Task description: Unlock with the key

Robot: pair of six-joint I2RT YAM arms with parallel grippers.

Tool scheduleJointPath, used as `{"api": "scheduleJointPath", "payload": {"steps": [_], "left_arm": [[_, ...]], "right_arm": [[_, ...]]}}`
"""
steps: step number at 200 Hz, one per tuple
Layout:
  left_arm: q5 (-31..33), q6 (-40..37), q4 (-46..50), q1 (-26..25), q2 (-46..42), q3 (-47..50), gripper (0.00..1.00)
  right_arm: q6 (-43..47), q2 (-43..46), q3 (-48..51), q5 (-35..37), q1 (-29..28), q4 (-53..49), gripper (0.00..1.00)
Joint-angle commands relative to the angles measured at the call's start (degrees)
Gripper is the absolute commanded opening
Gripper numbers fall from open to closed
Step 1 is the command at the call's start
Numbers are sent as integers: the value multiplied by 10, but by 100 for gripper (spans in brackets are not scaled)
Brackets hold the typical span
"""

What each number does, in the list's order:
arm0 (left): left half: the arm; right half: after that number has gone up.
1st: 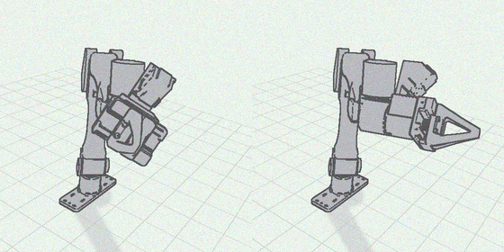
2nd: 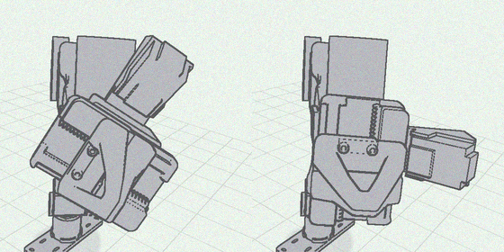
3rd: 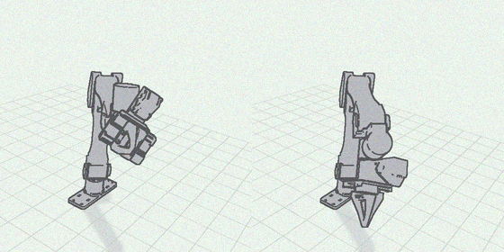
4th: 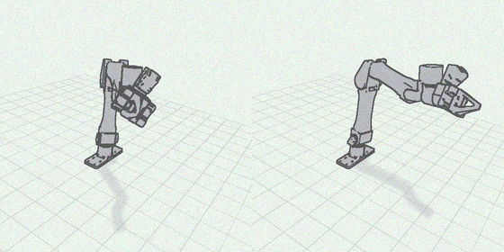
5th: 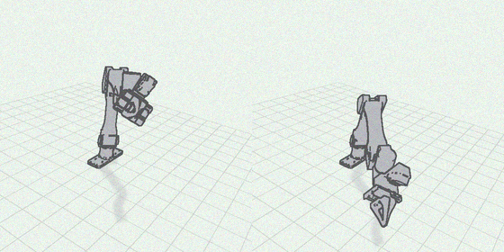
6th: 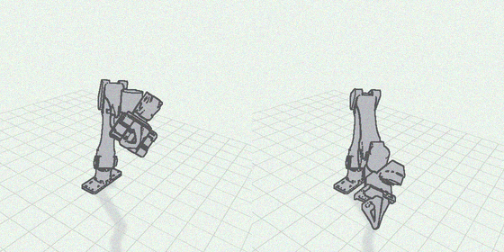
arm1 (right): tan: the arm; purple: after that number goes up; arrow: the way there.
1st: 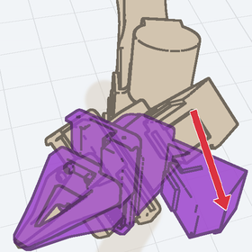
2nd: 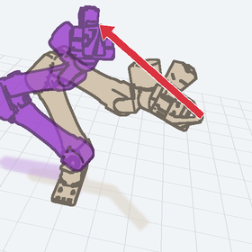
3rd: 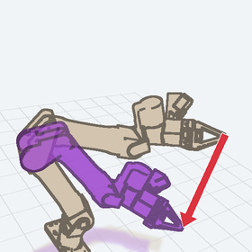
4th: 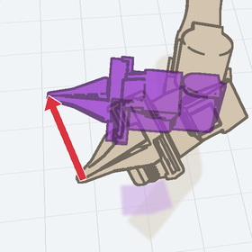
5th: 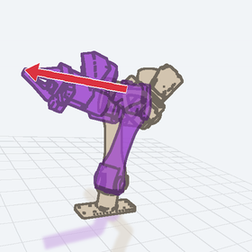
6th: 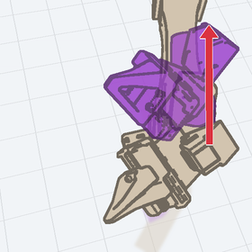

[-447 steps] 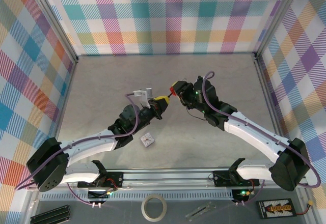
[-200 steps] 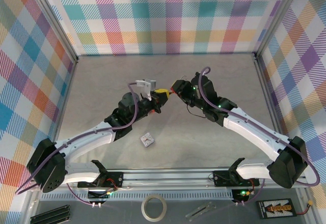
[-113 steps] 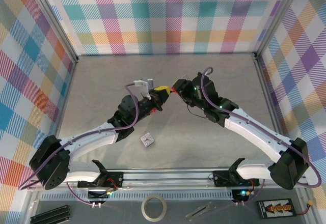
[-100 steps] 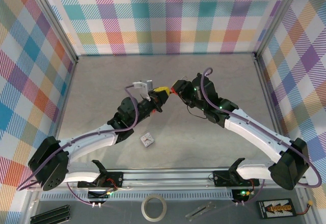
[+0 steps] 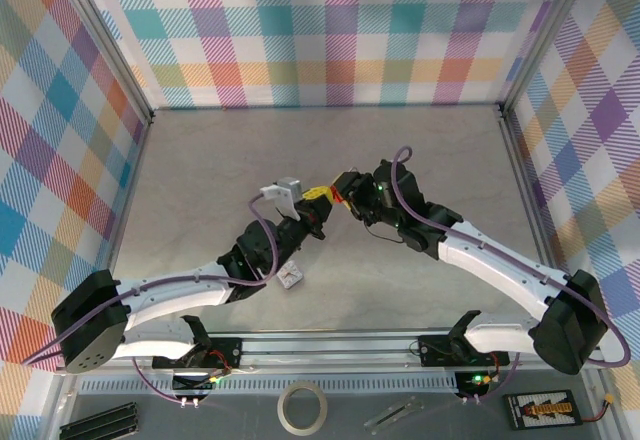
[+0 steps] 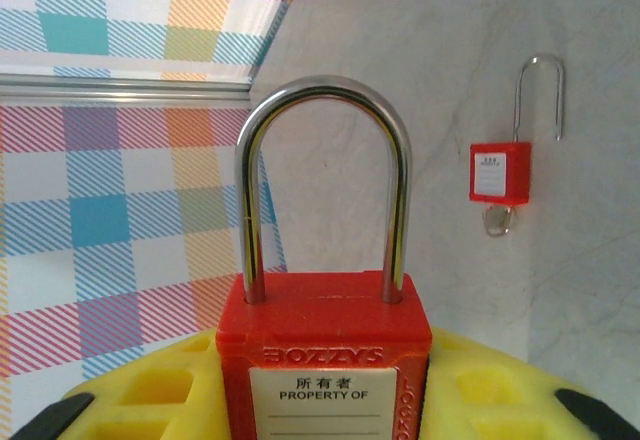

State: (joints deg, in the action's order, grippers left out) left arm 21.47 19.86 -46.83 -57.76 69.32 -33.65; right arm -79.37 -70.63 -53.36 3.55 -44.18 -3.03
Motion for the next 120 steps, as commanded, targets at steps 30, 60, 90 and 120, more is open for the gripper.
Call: {"api": "scheduleJointPath", "payload": {"steps": [30,60,90,120], "left_arm": [[13,-8,-81,-38,-9,21,0],[24,-3,-87,-47,-6,38,0],[35,3,-81,-54,-15,53,0],[37,11,-73,-56,-24,64,0]], "right_arm": [[-51,15,19,-63,-14,78,19],[-55,18,21,-61,-12,83,19],[-52,21,21,-57,-9,82,18],[-53,21,22,-58,-7,84,18]]}}
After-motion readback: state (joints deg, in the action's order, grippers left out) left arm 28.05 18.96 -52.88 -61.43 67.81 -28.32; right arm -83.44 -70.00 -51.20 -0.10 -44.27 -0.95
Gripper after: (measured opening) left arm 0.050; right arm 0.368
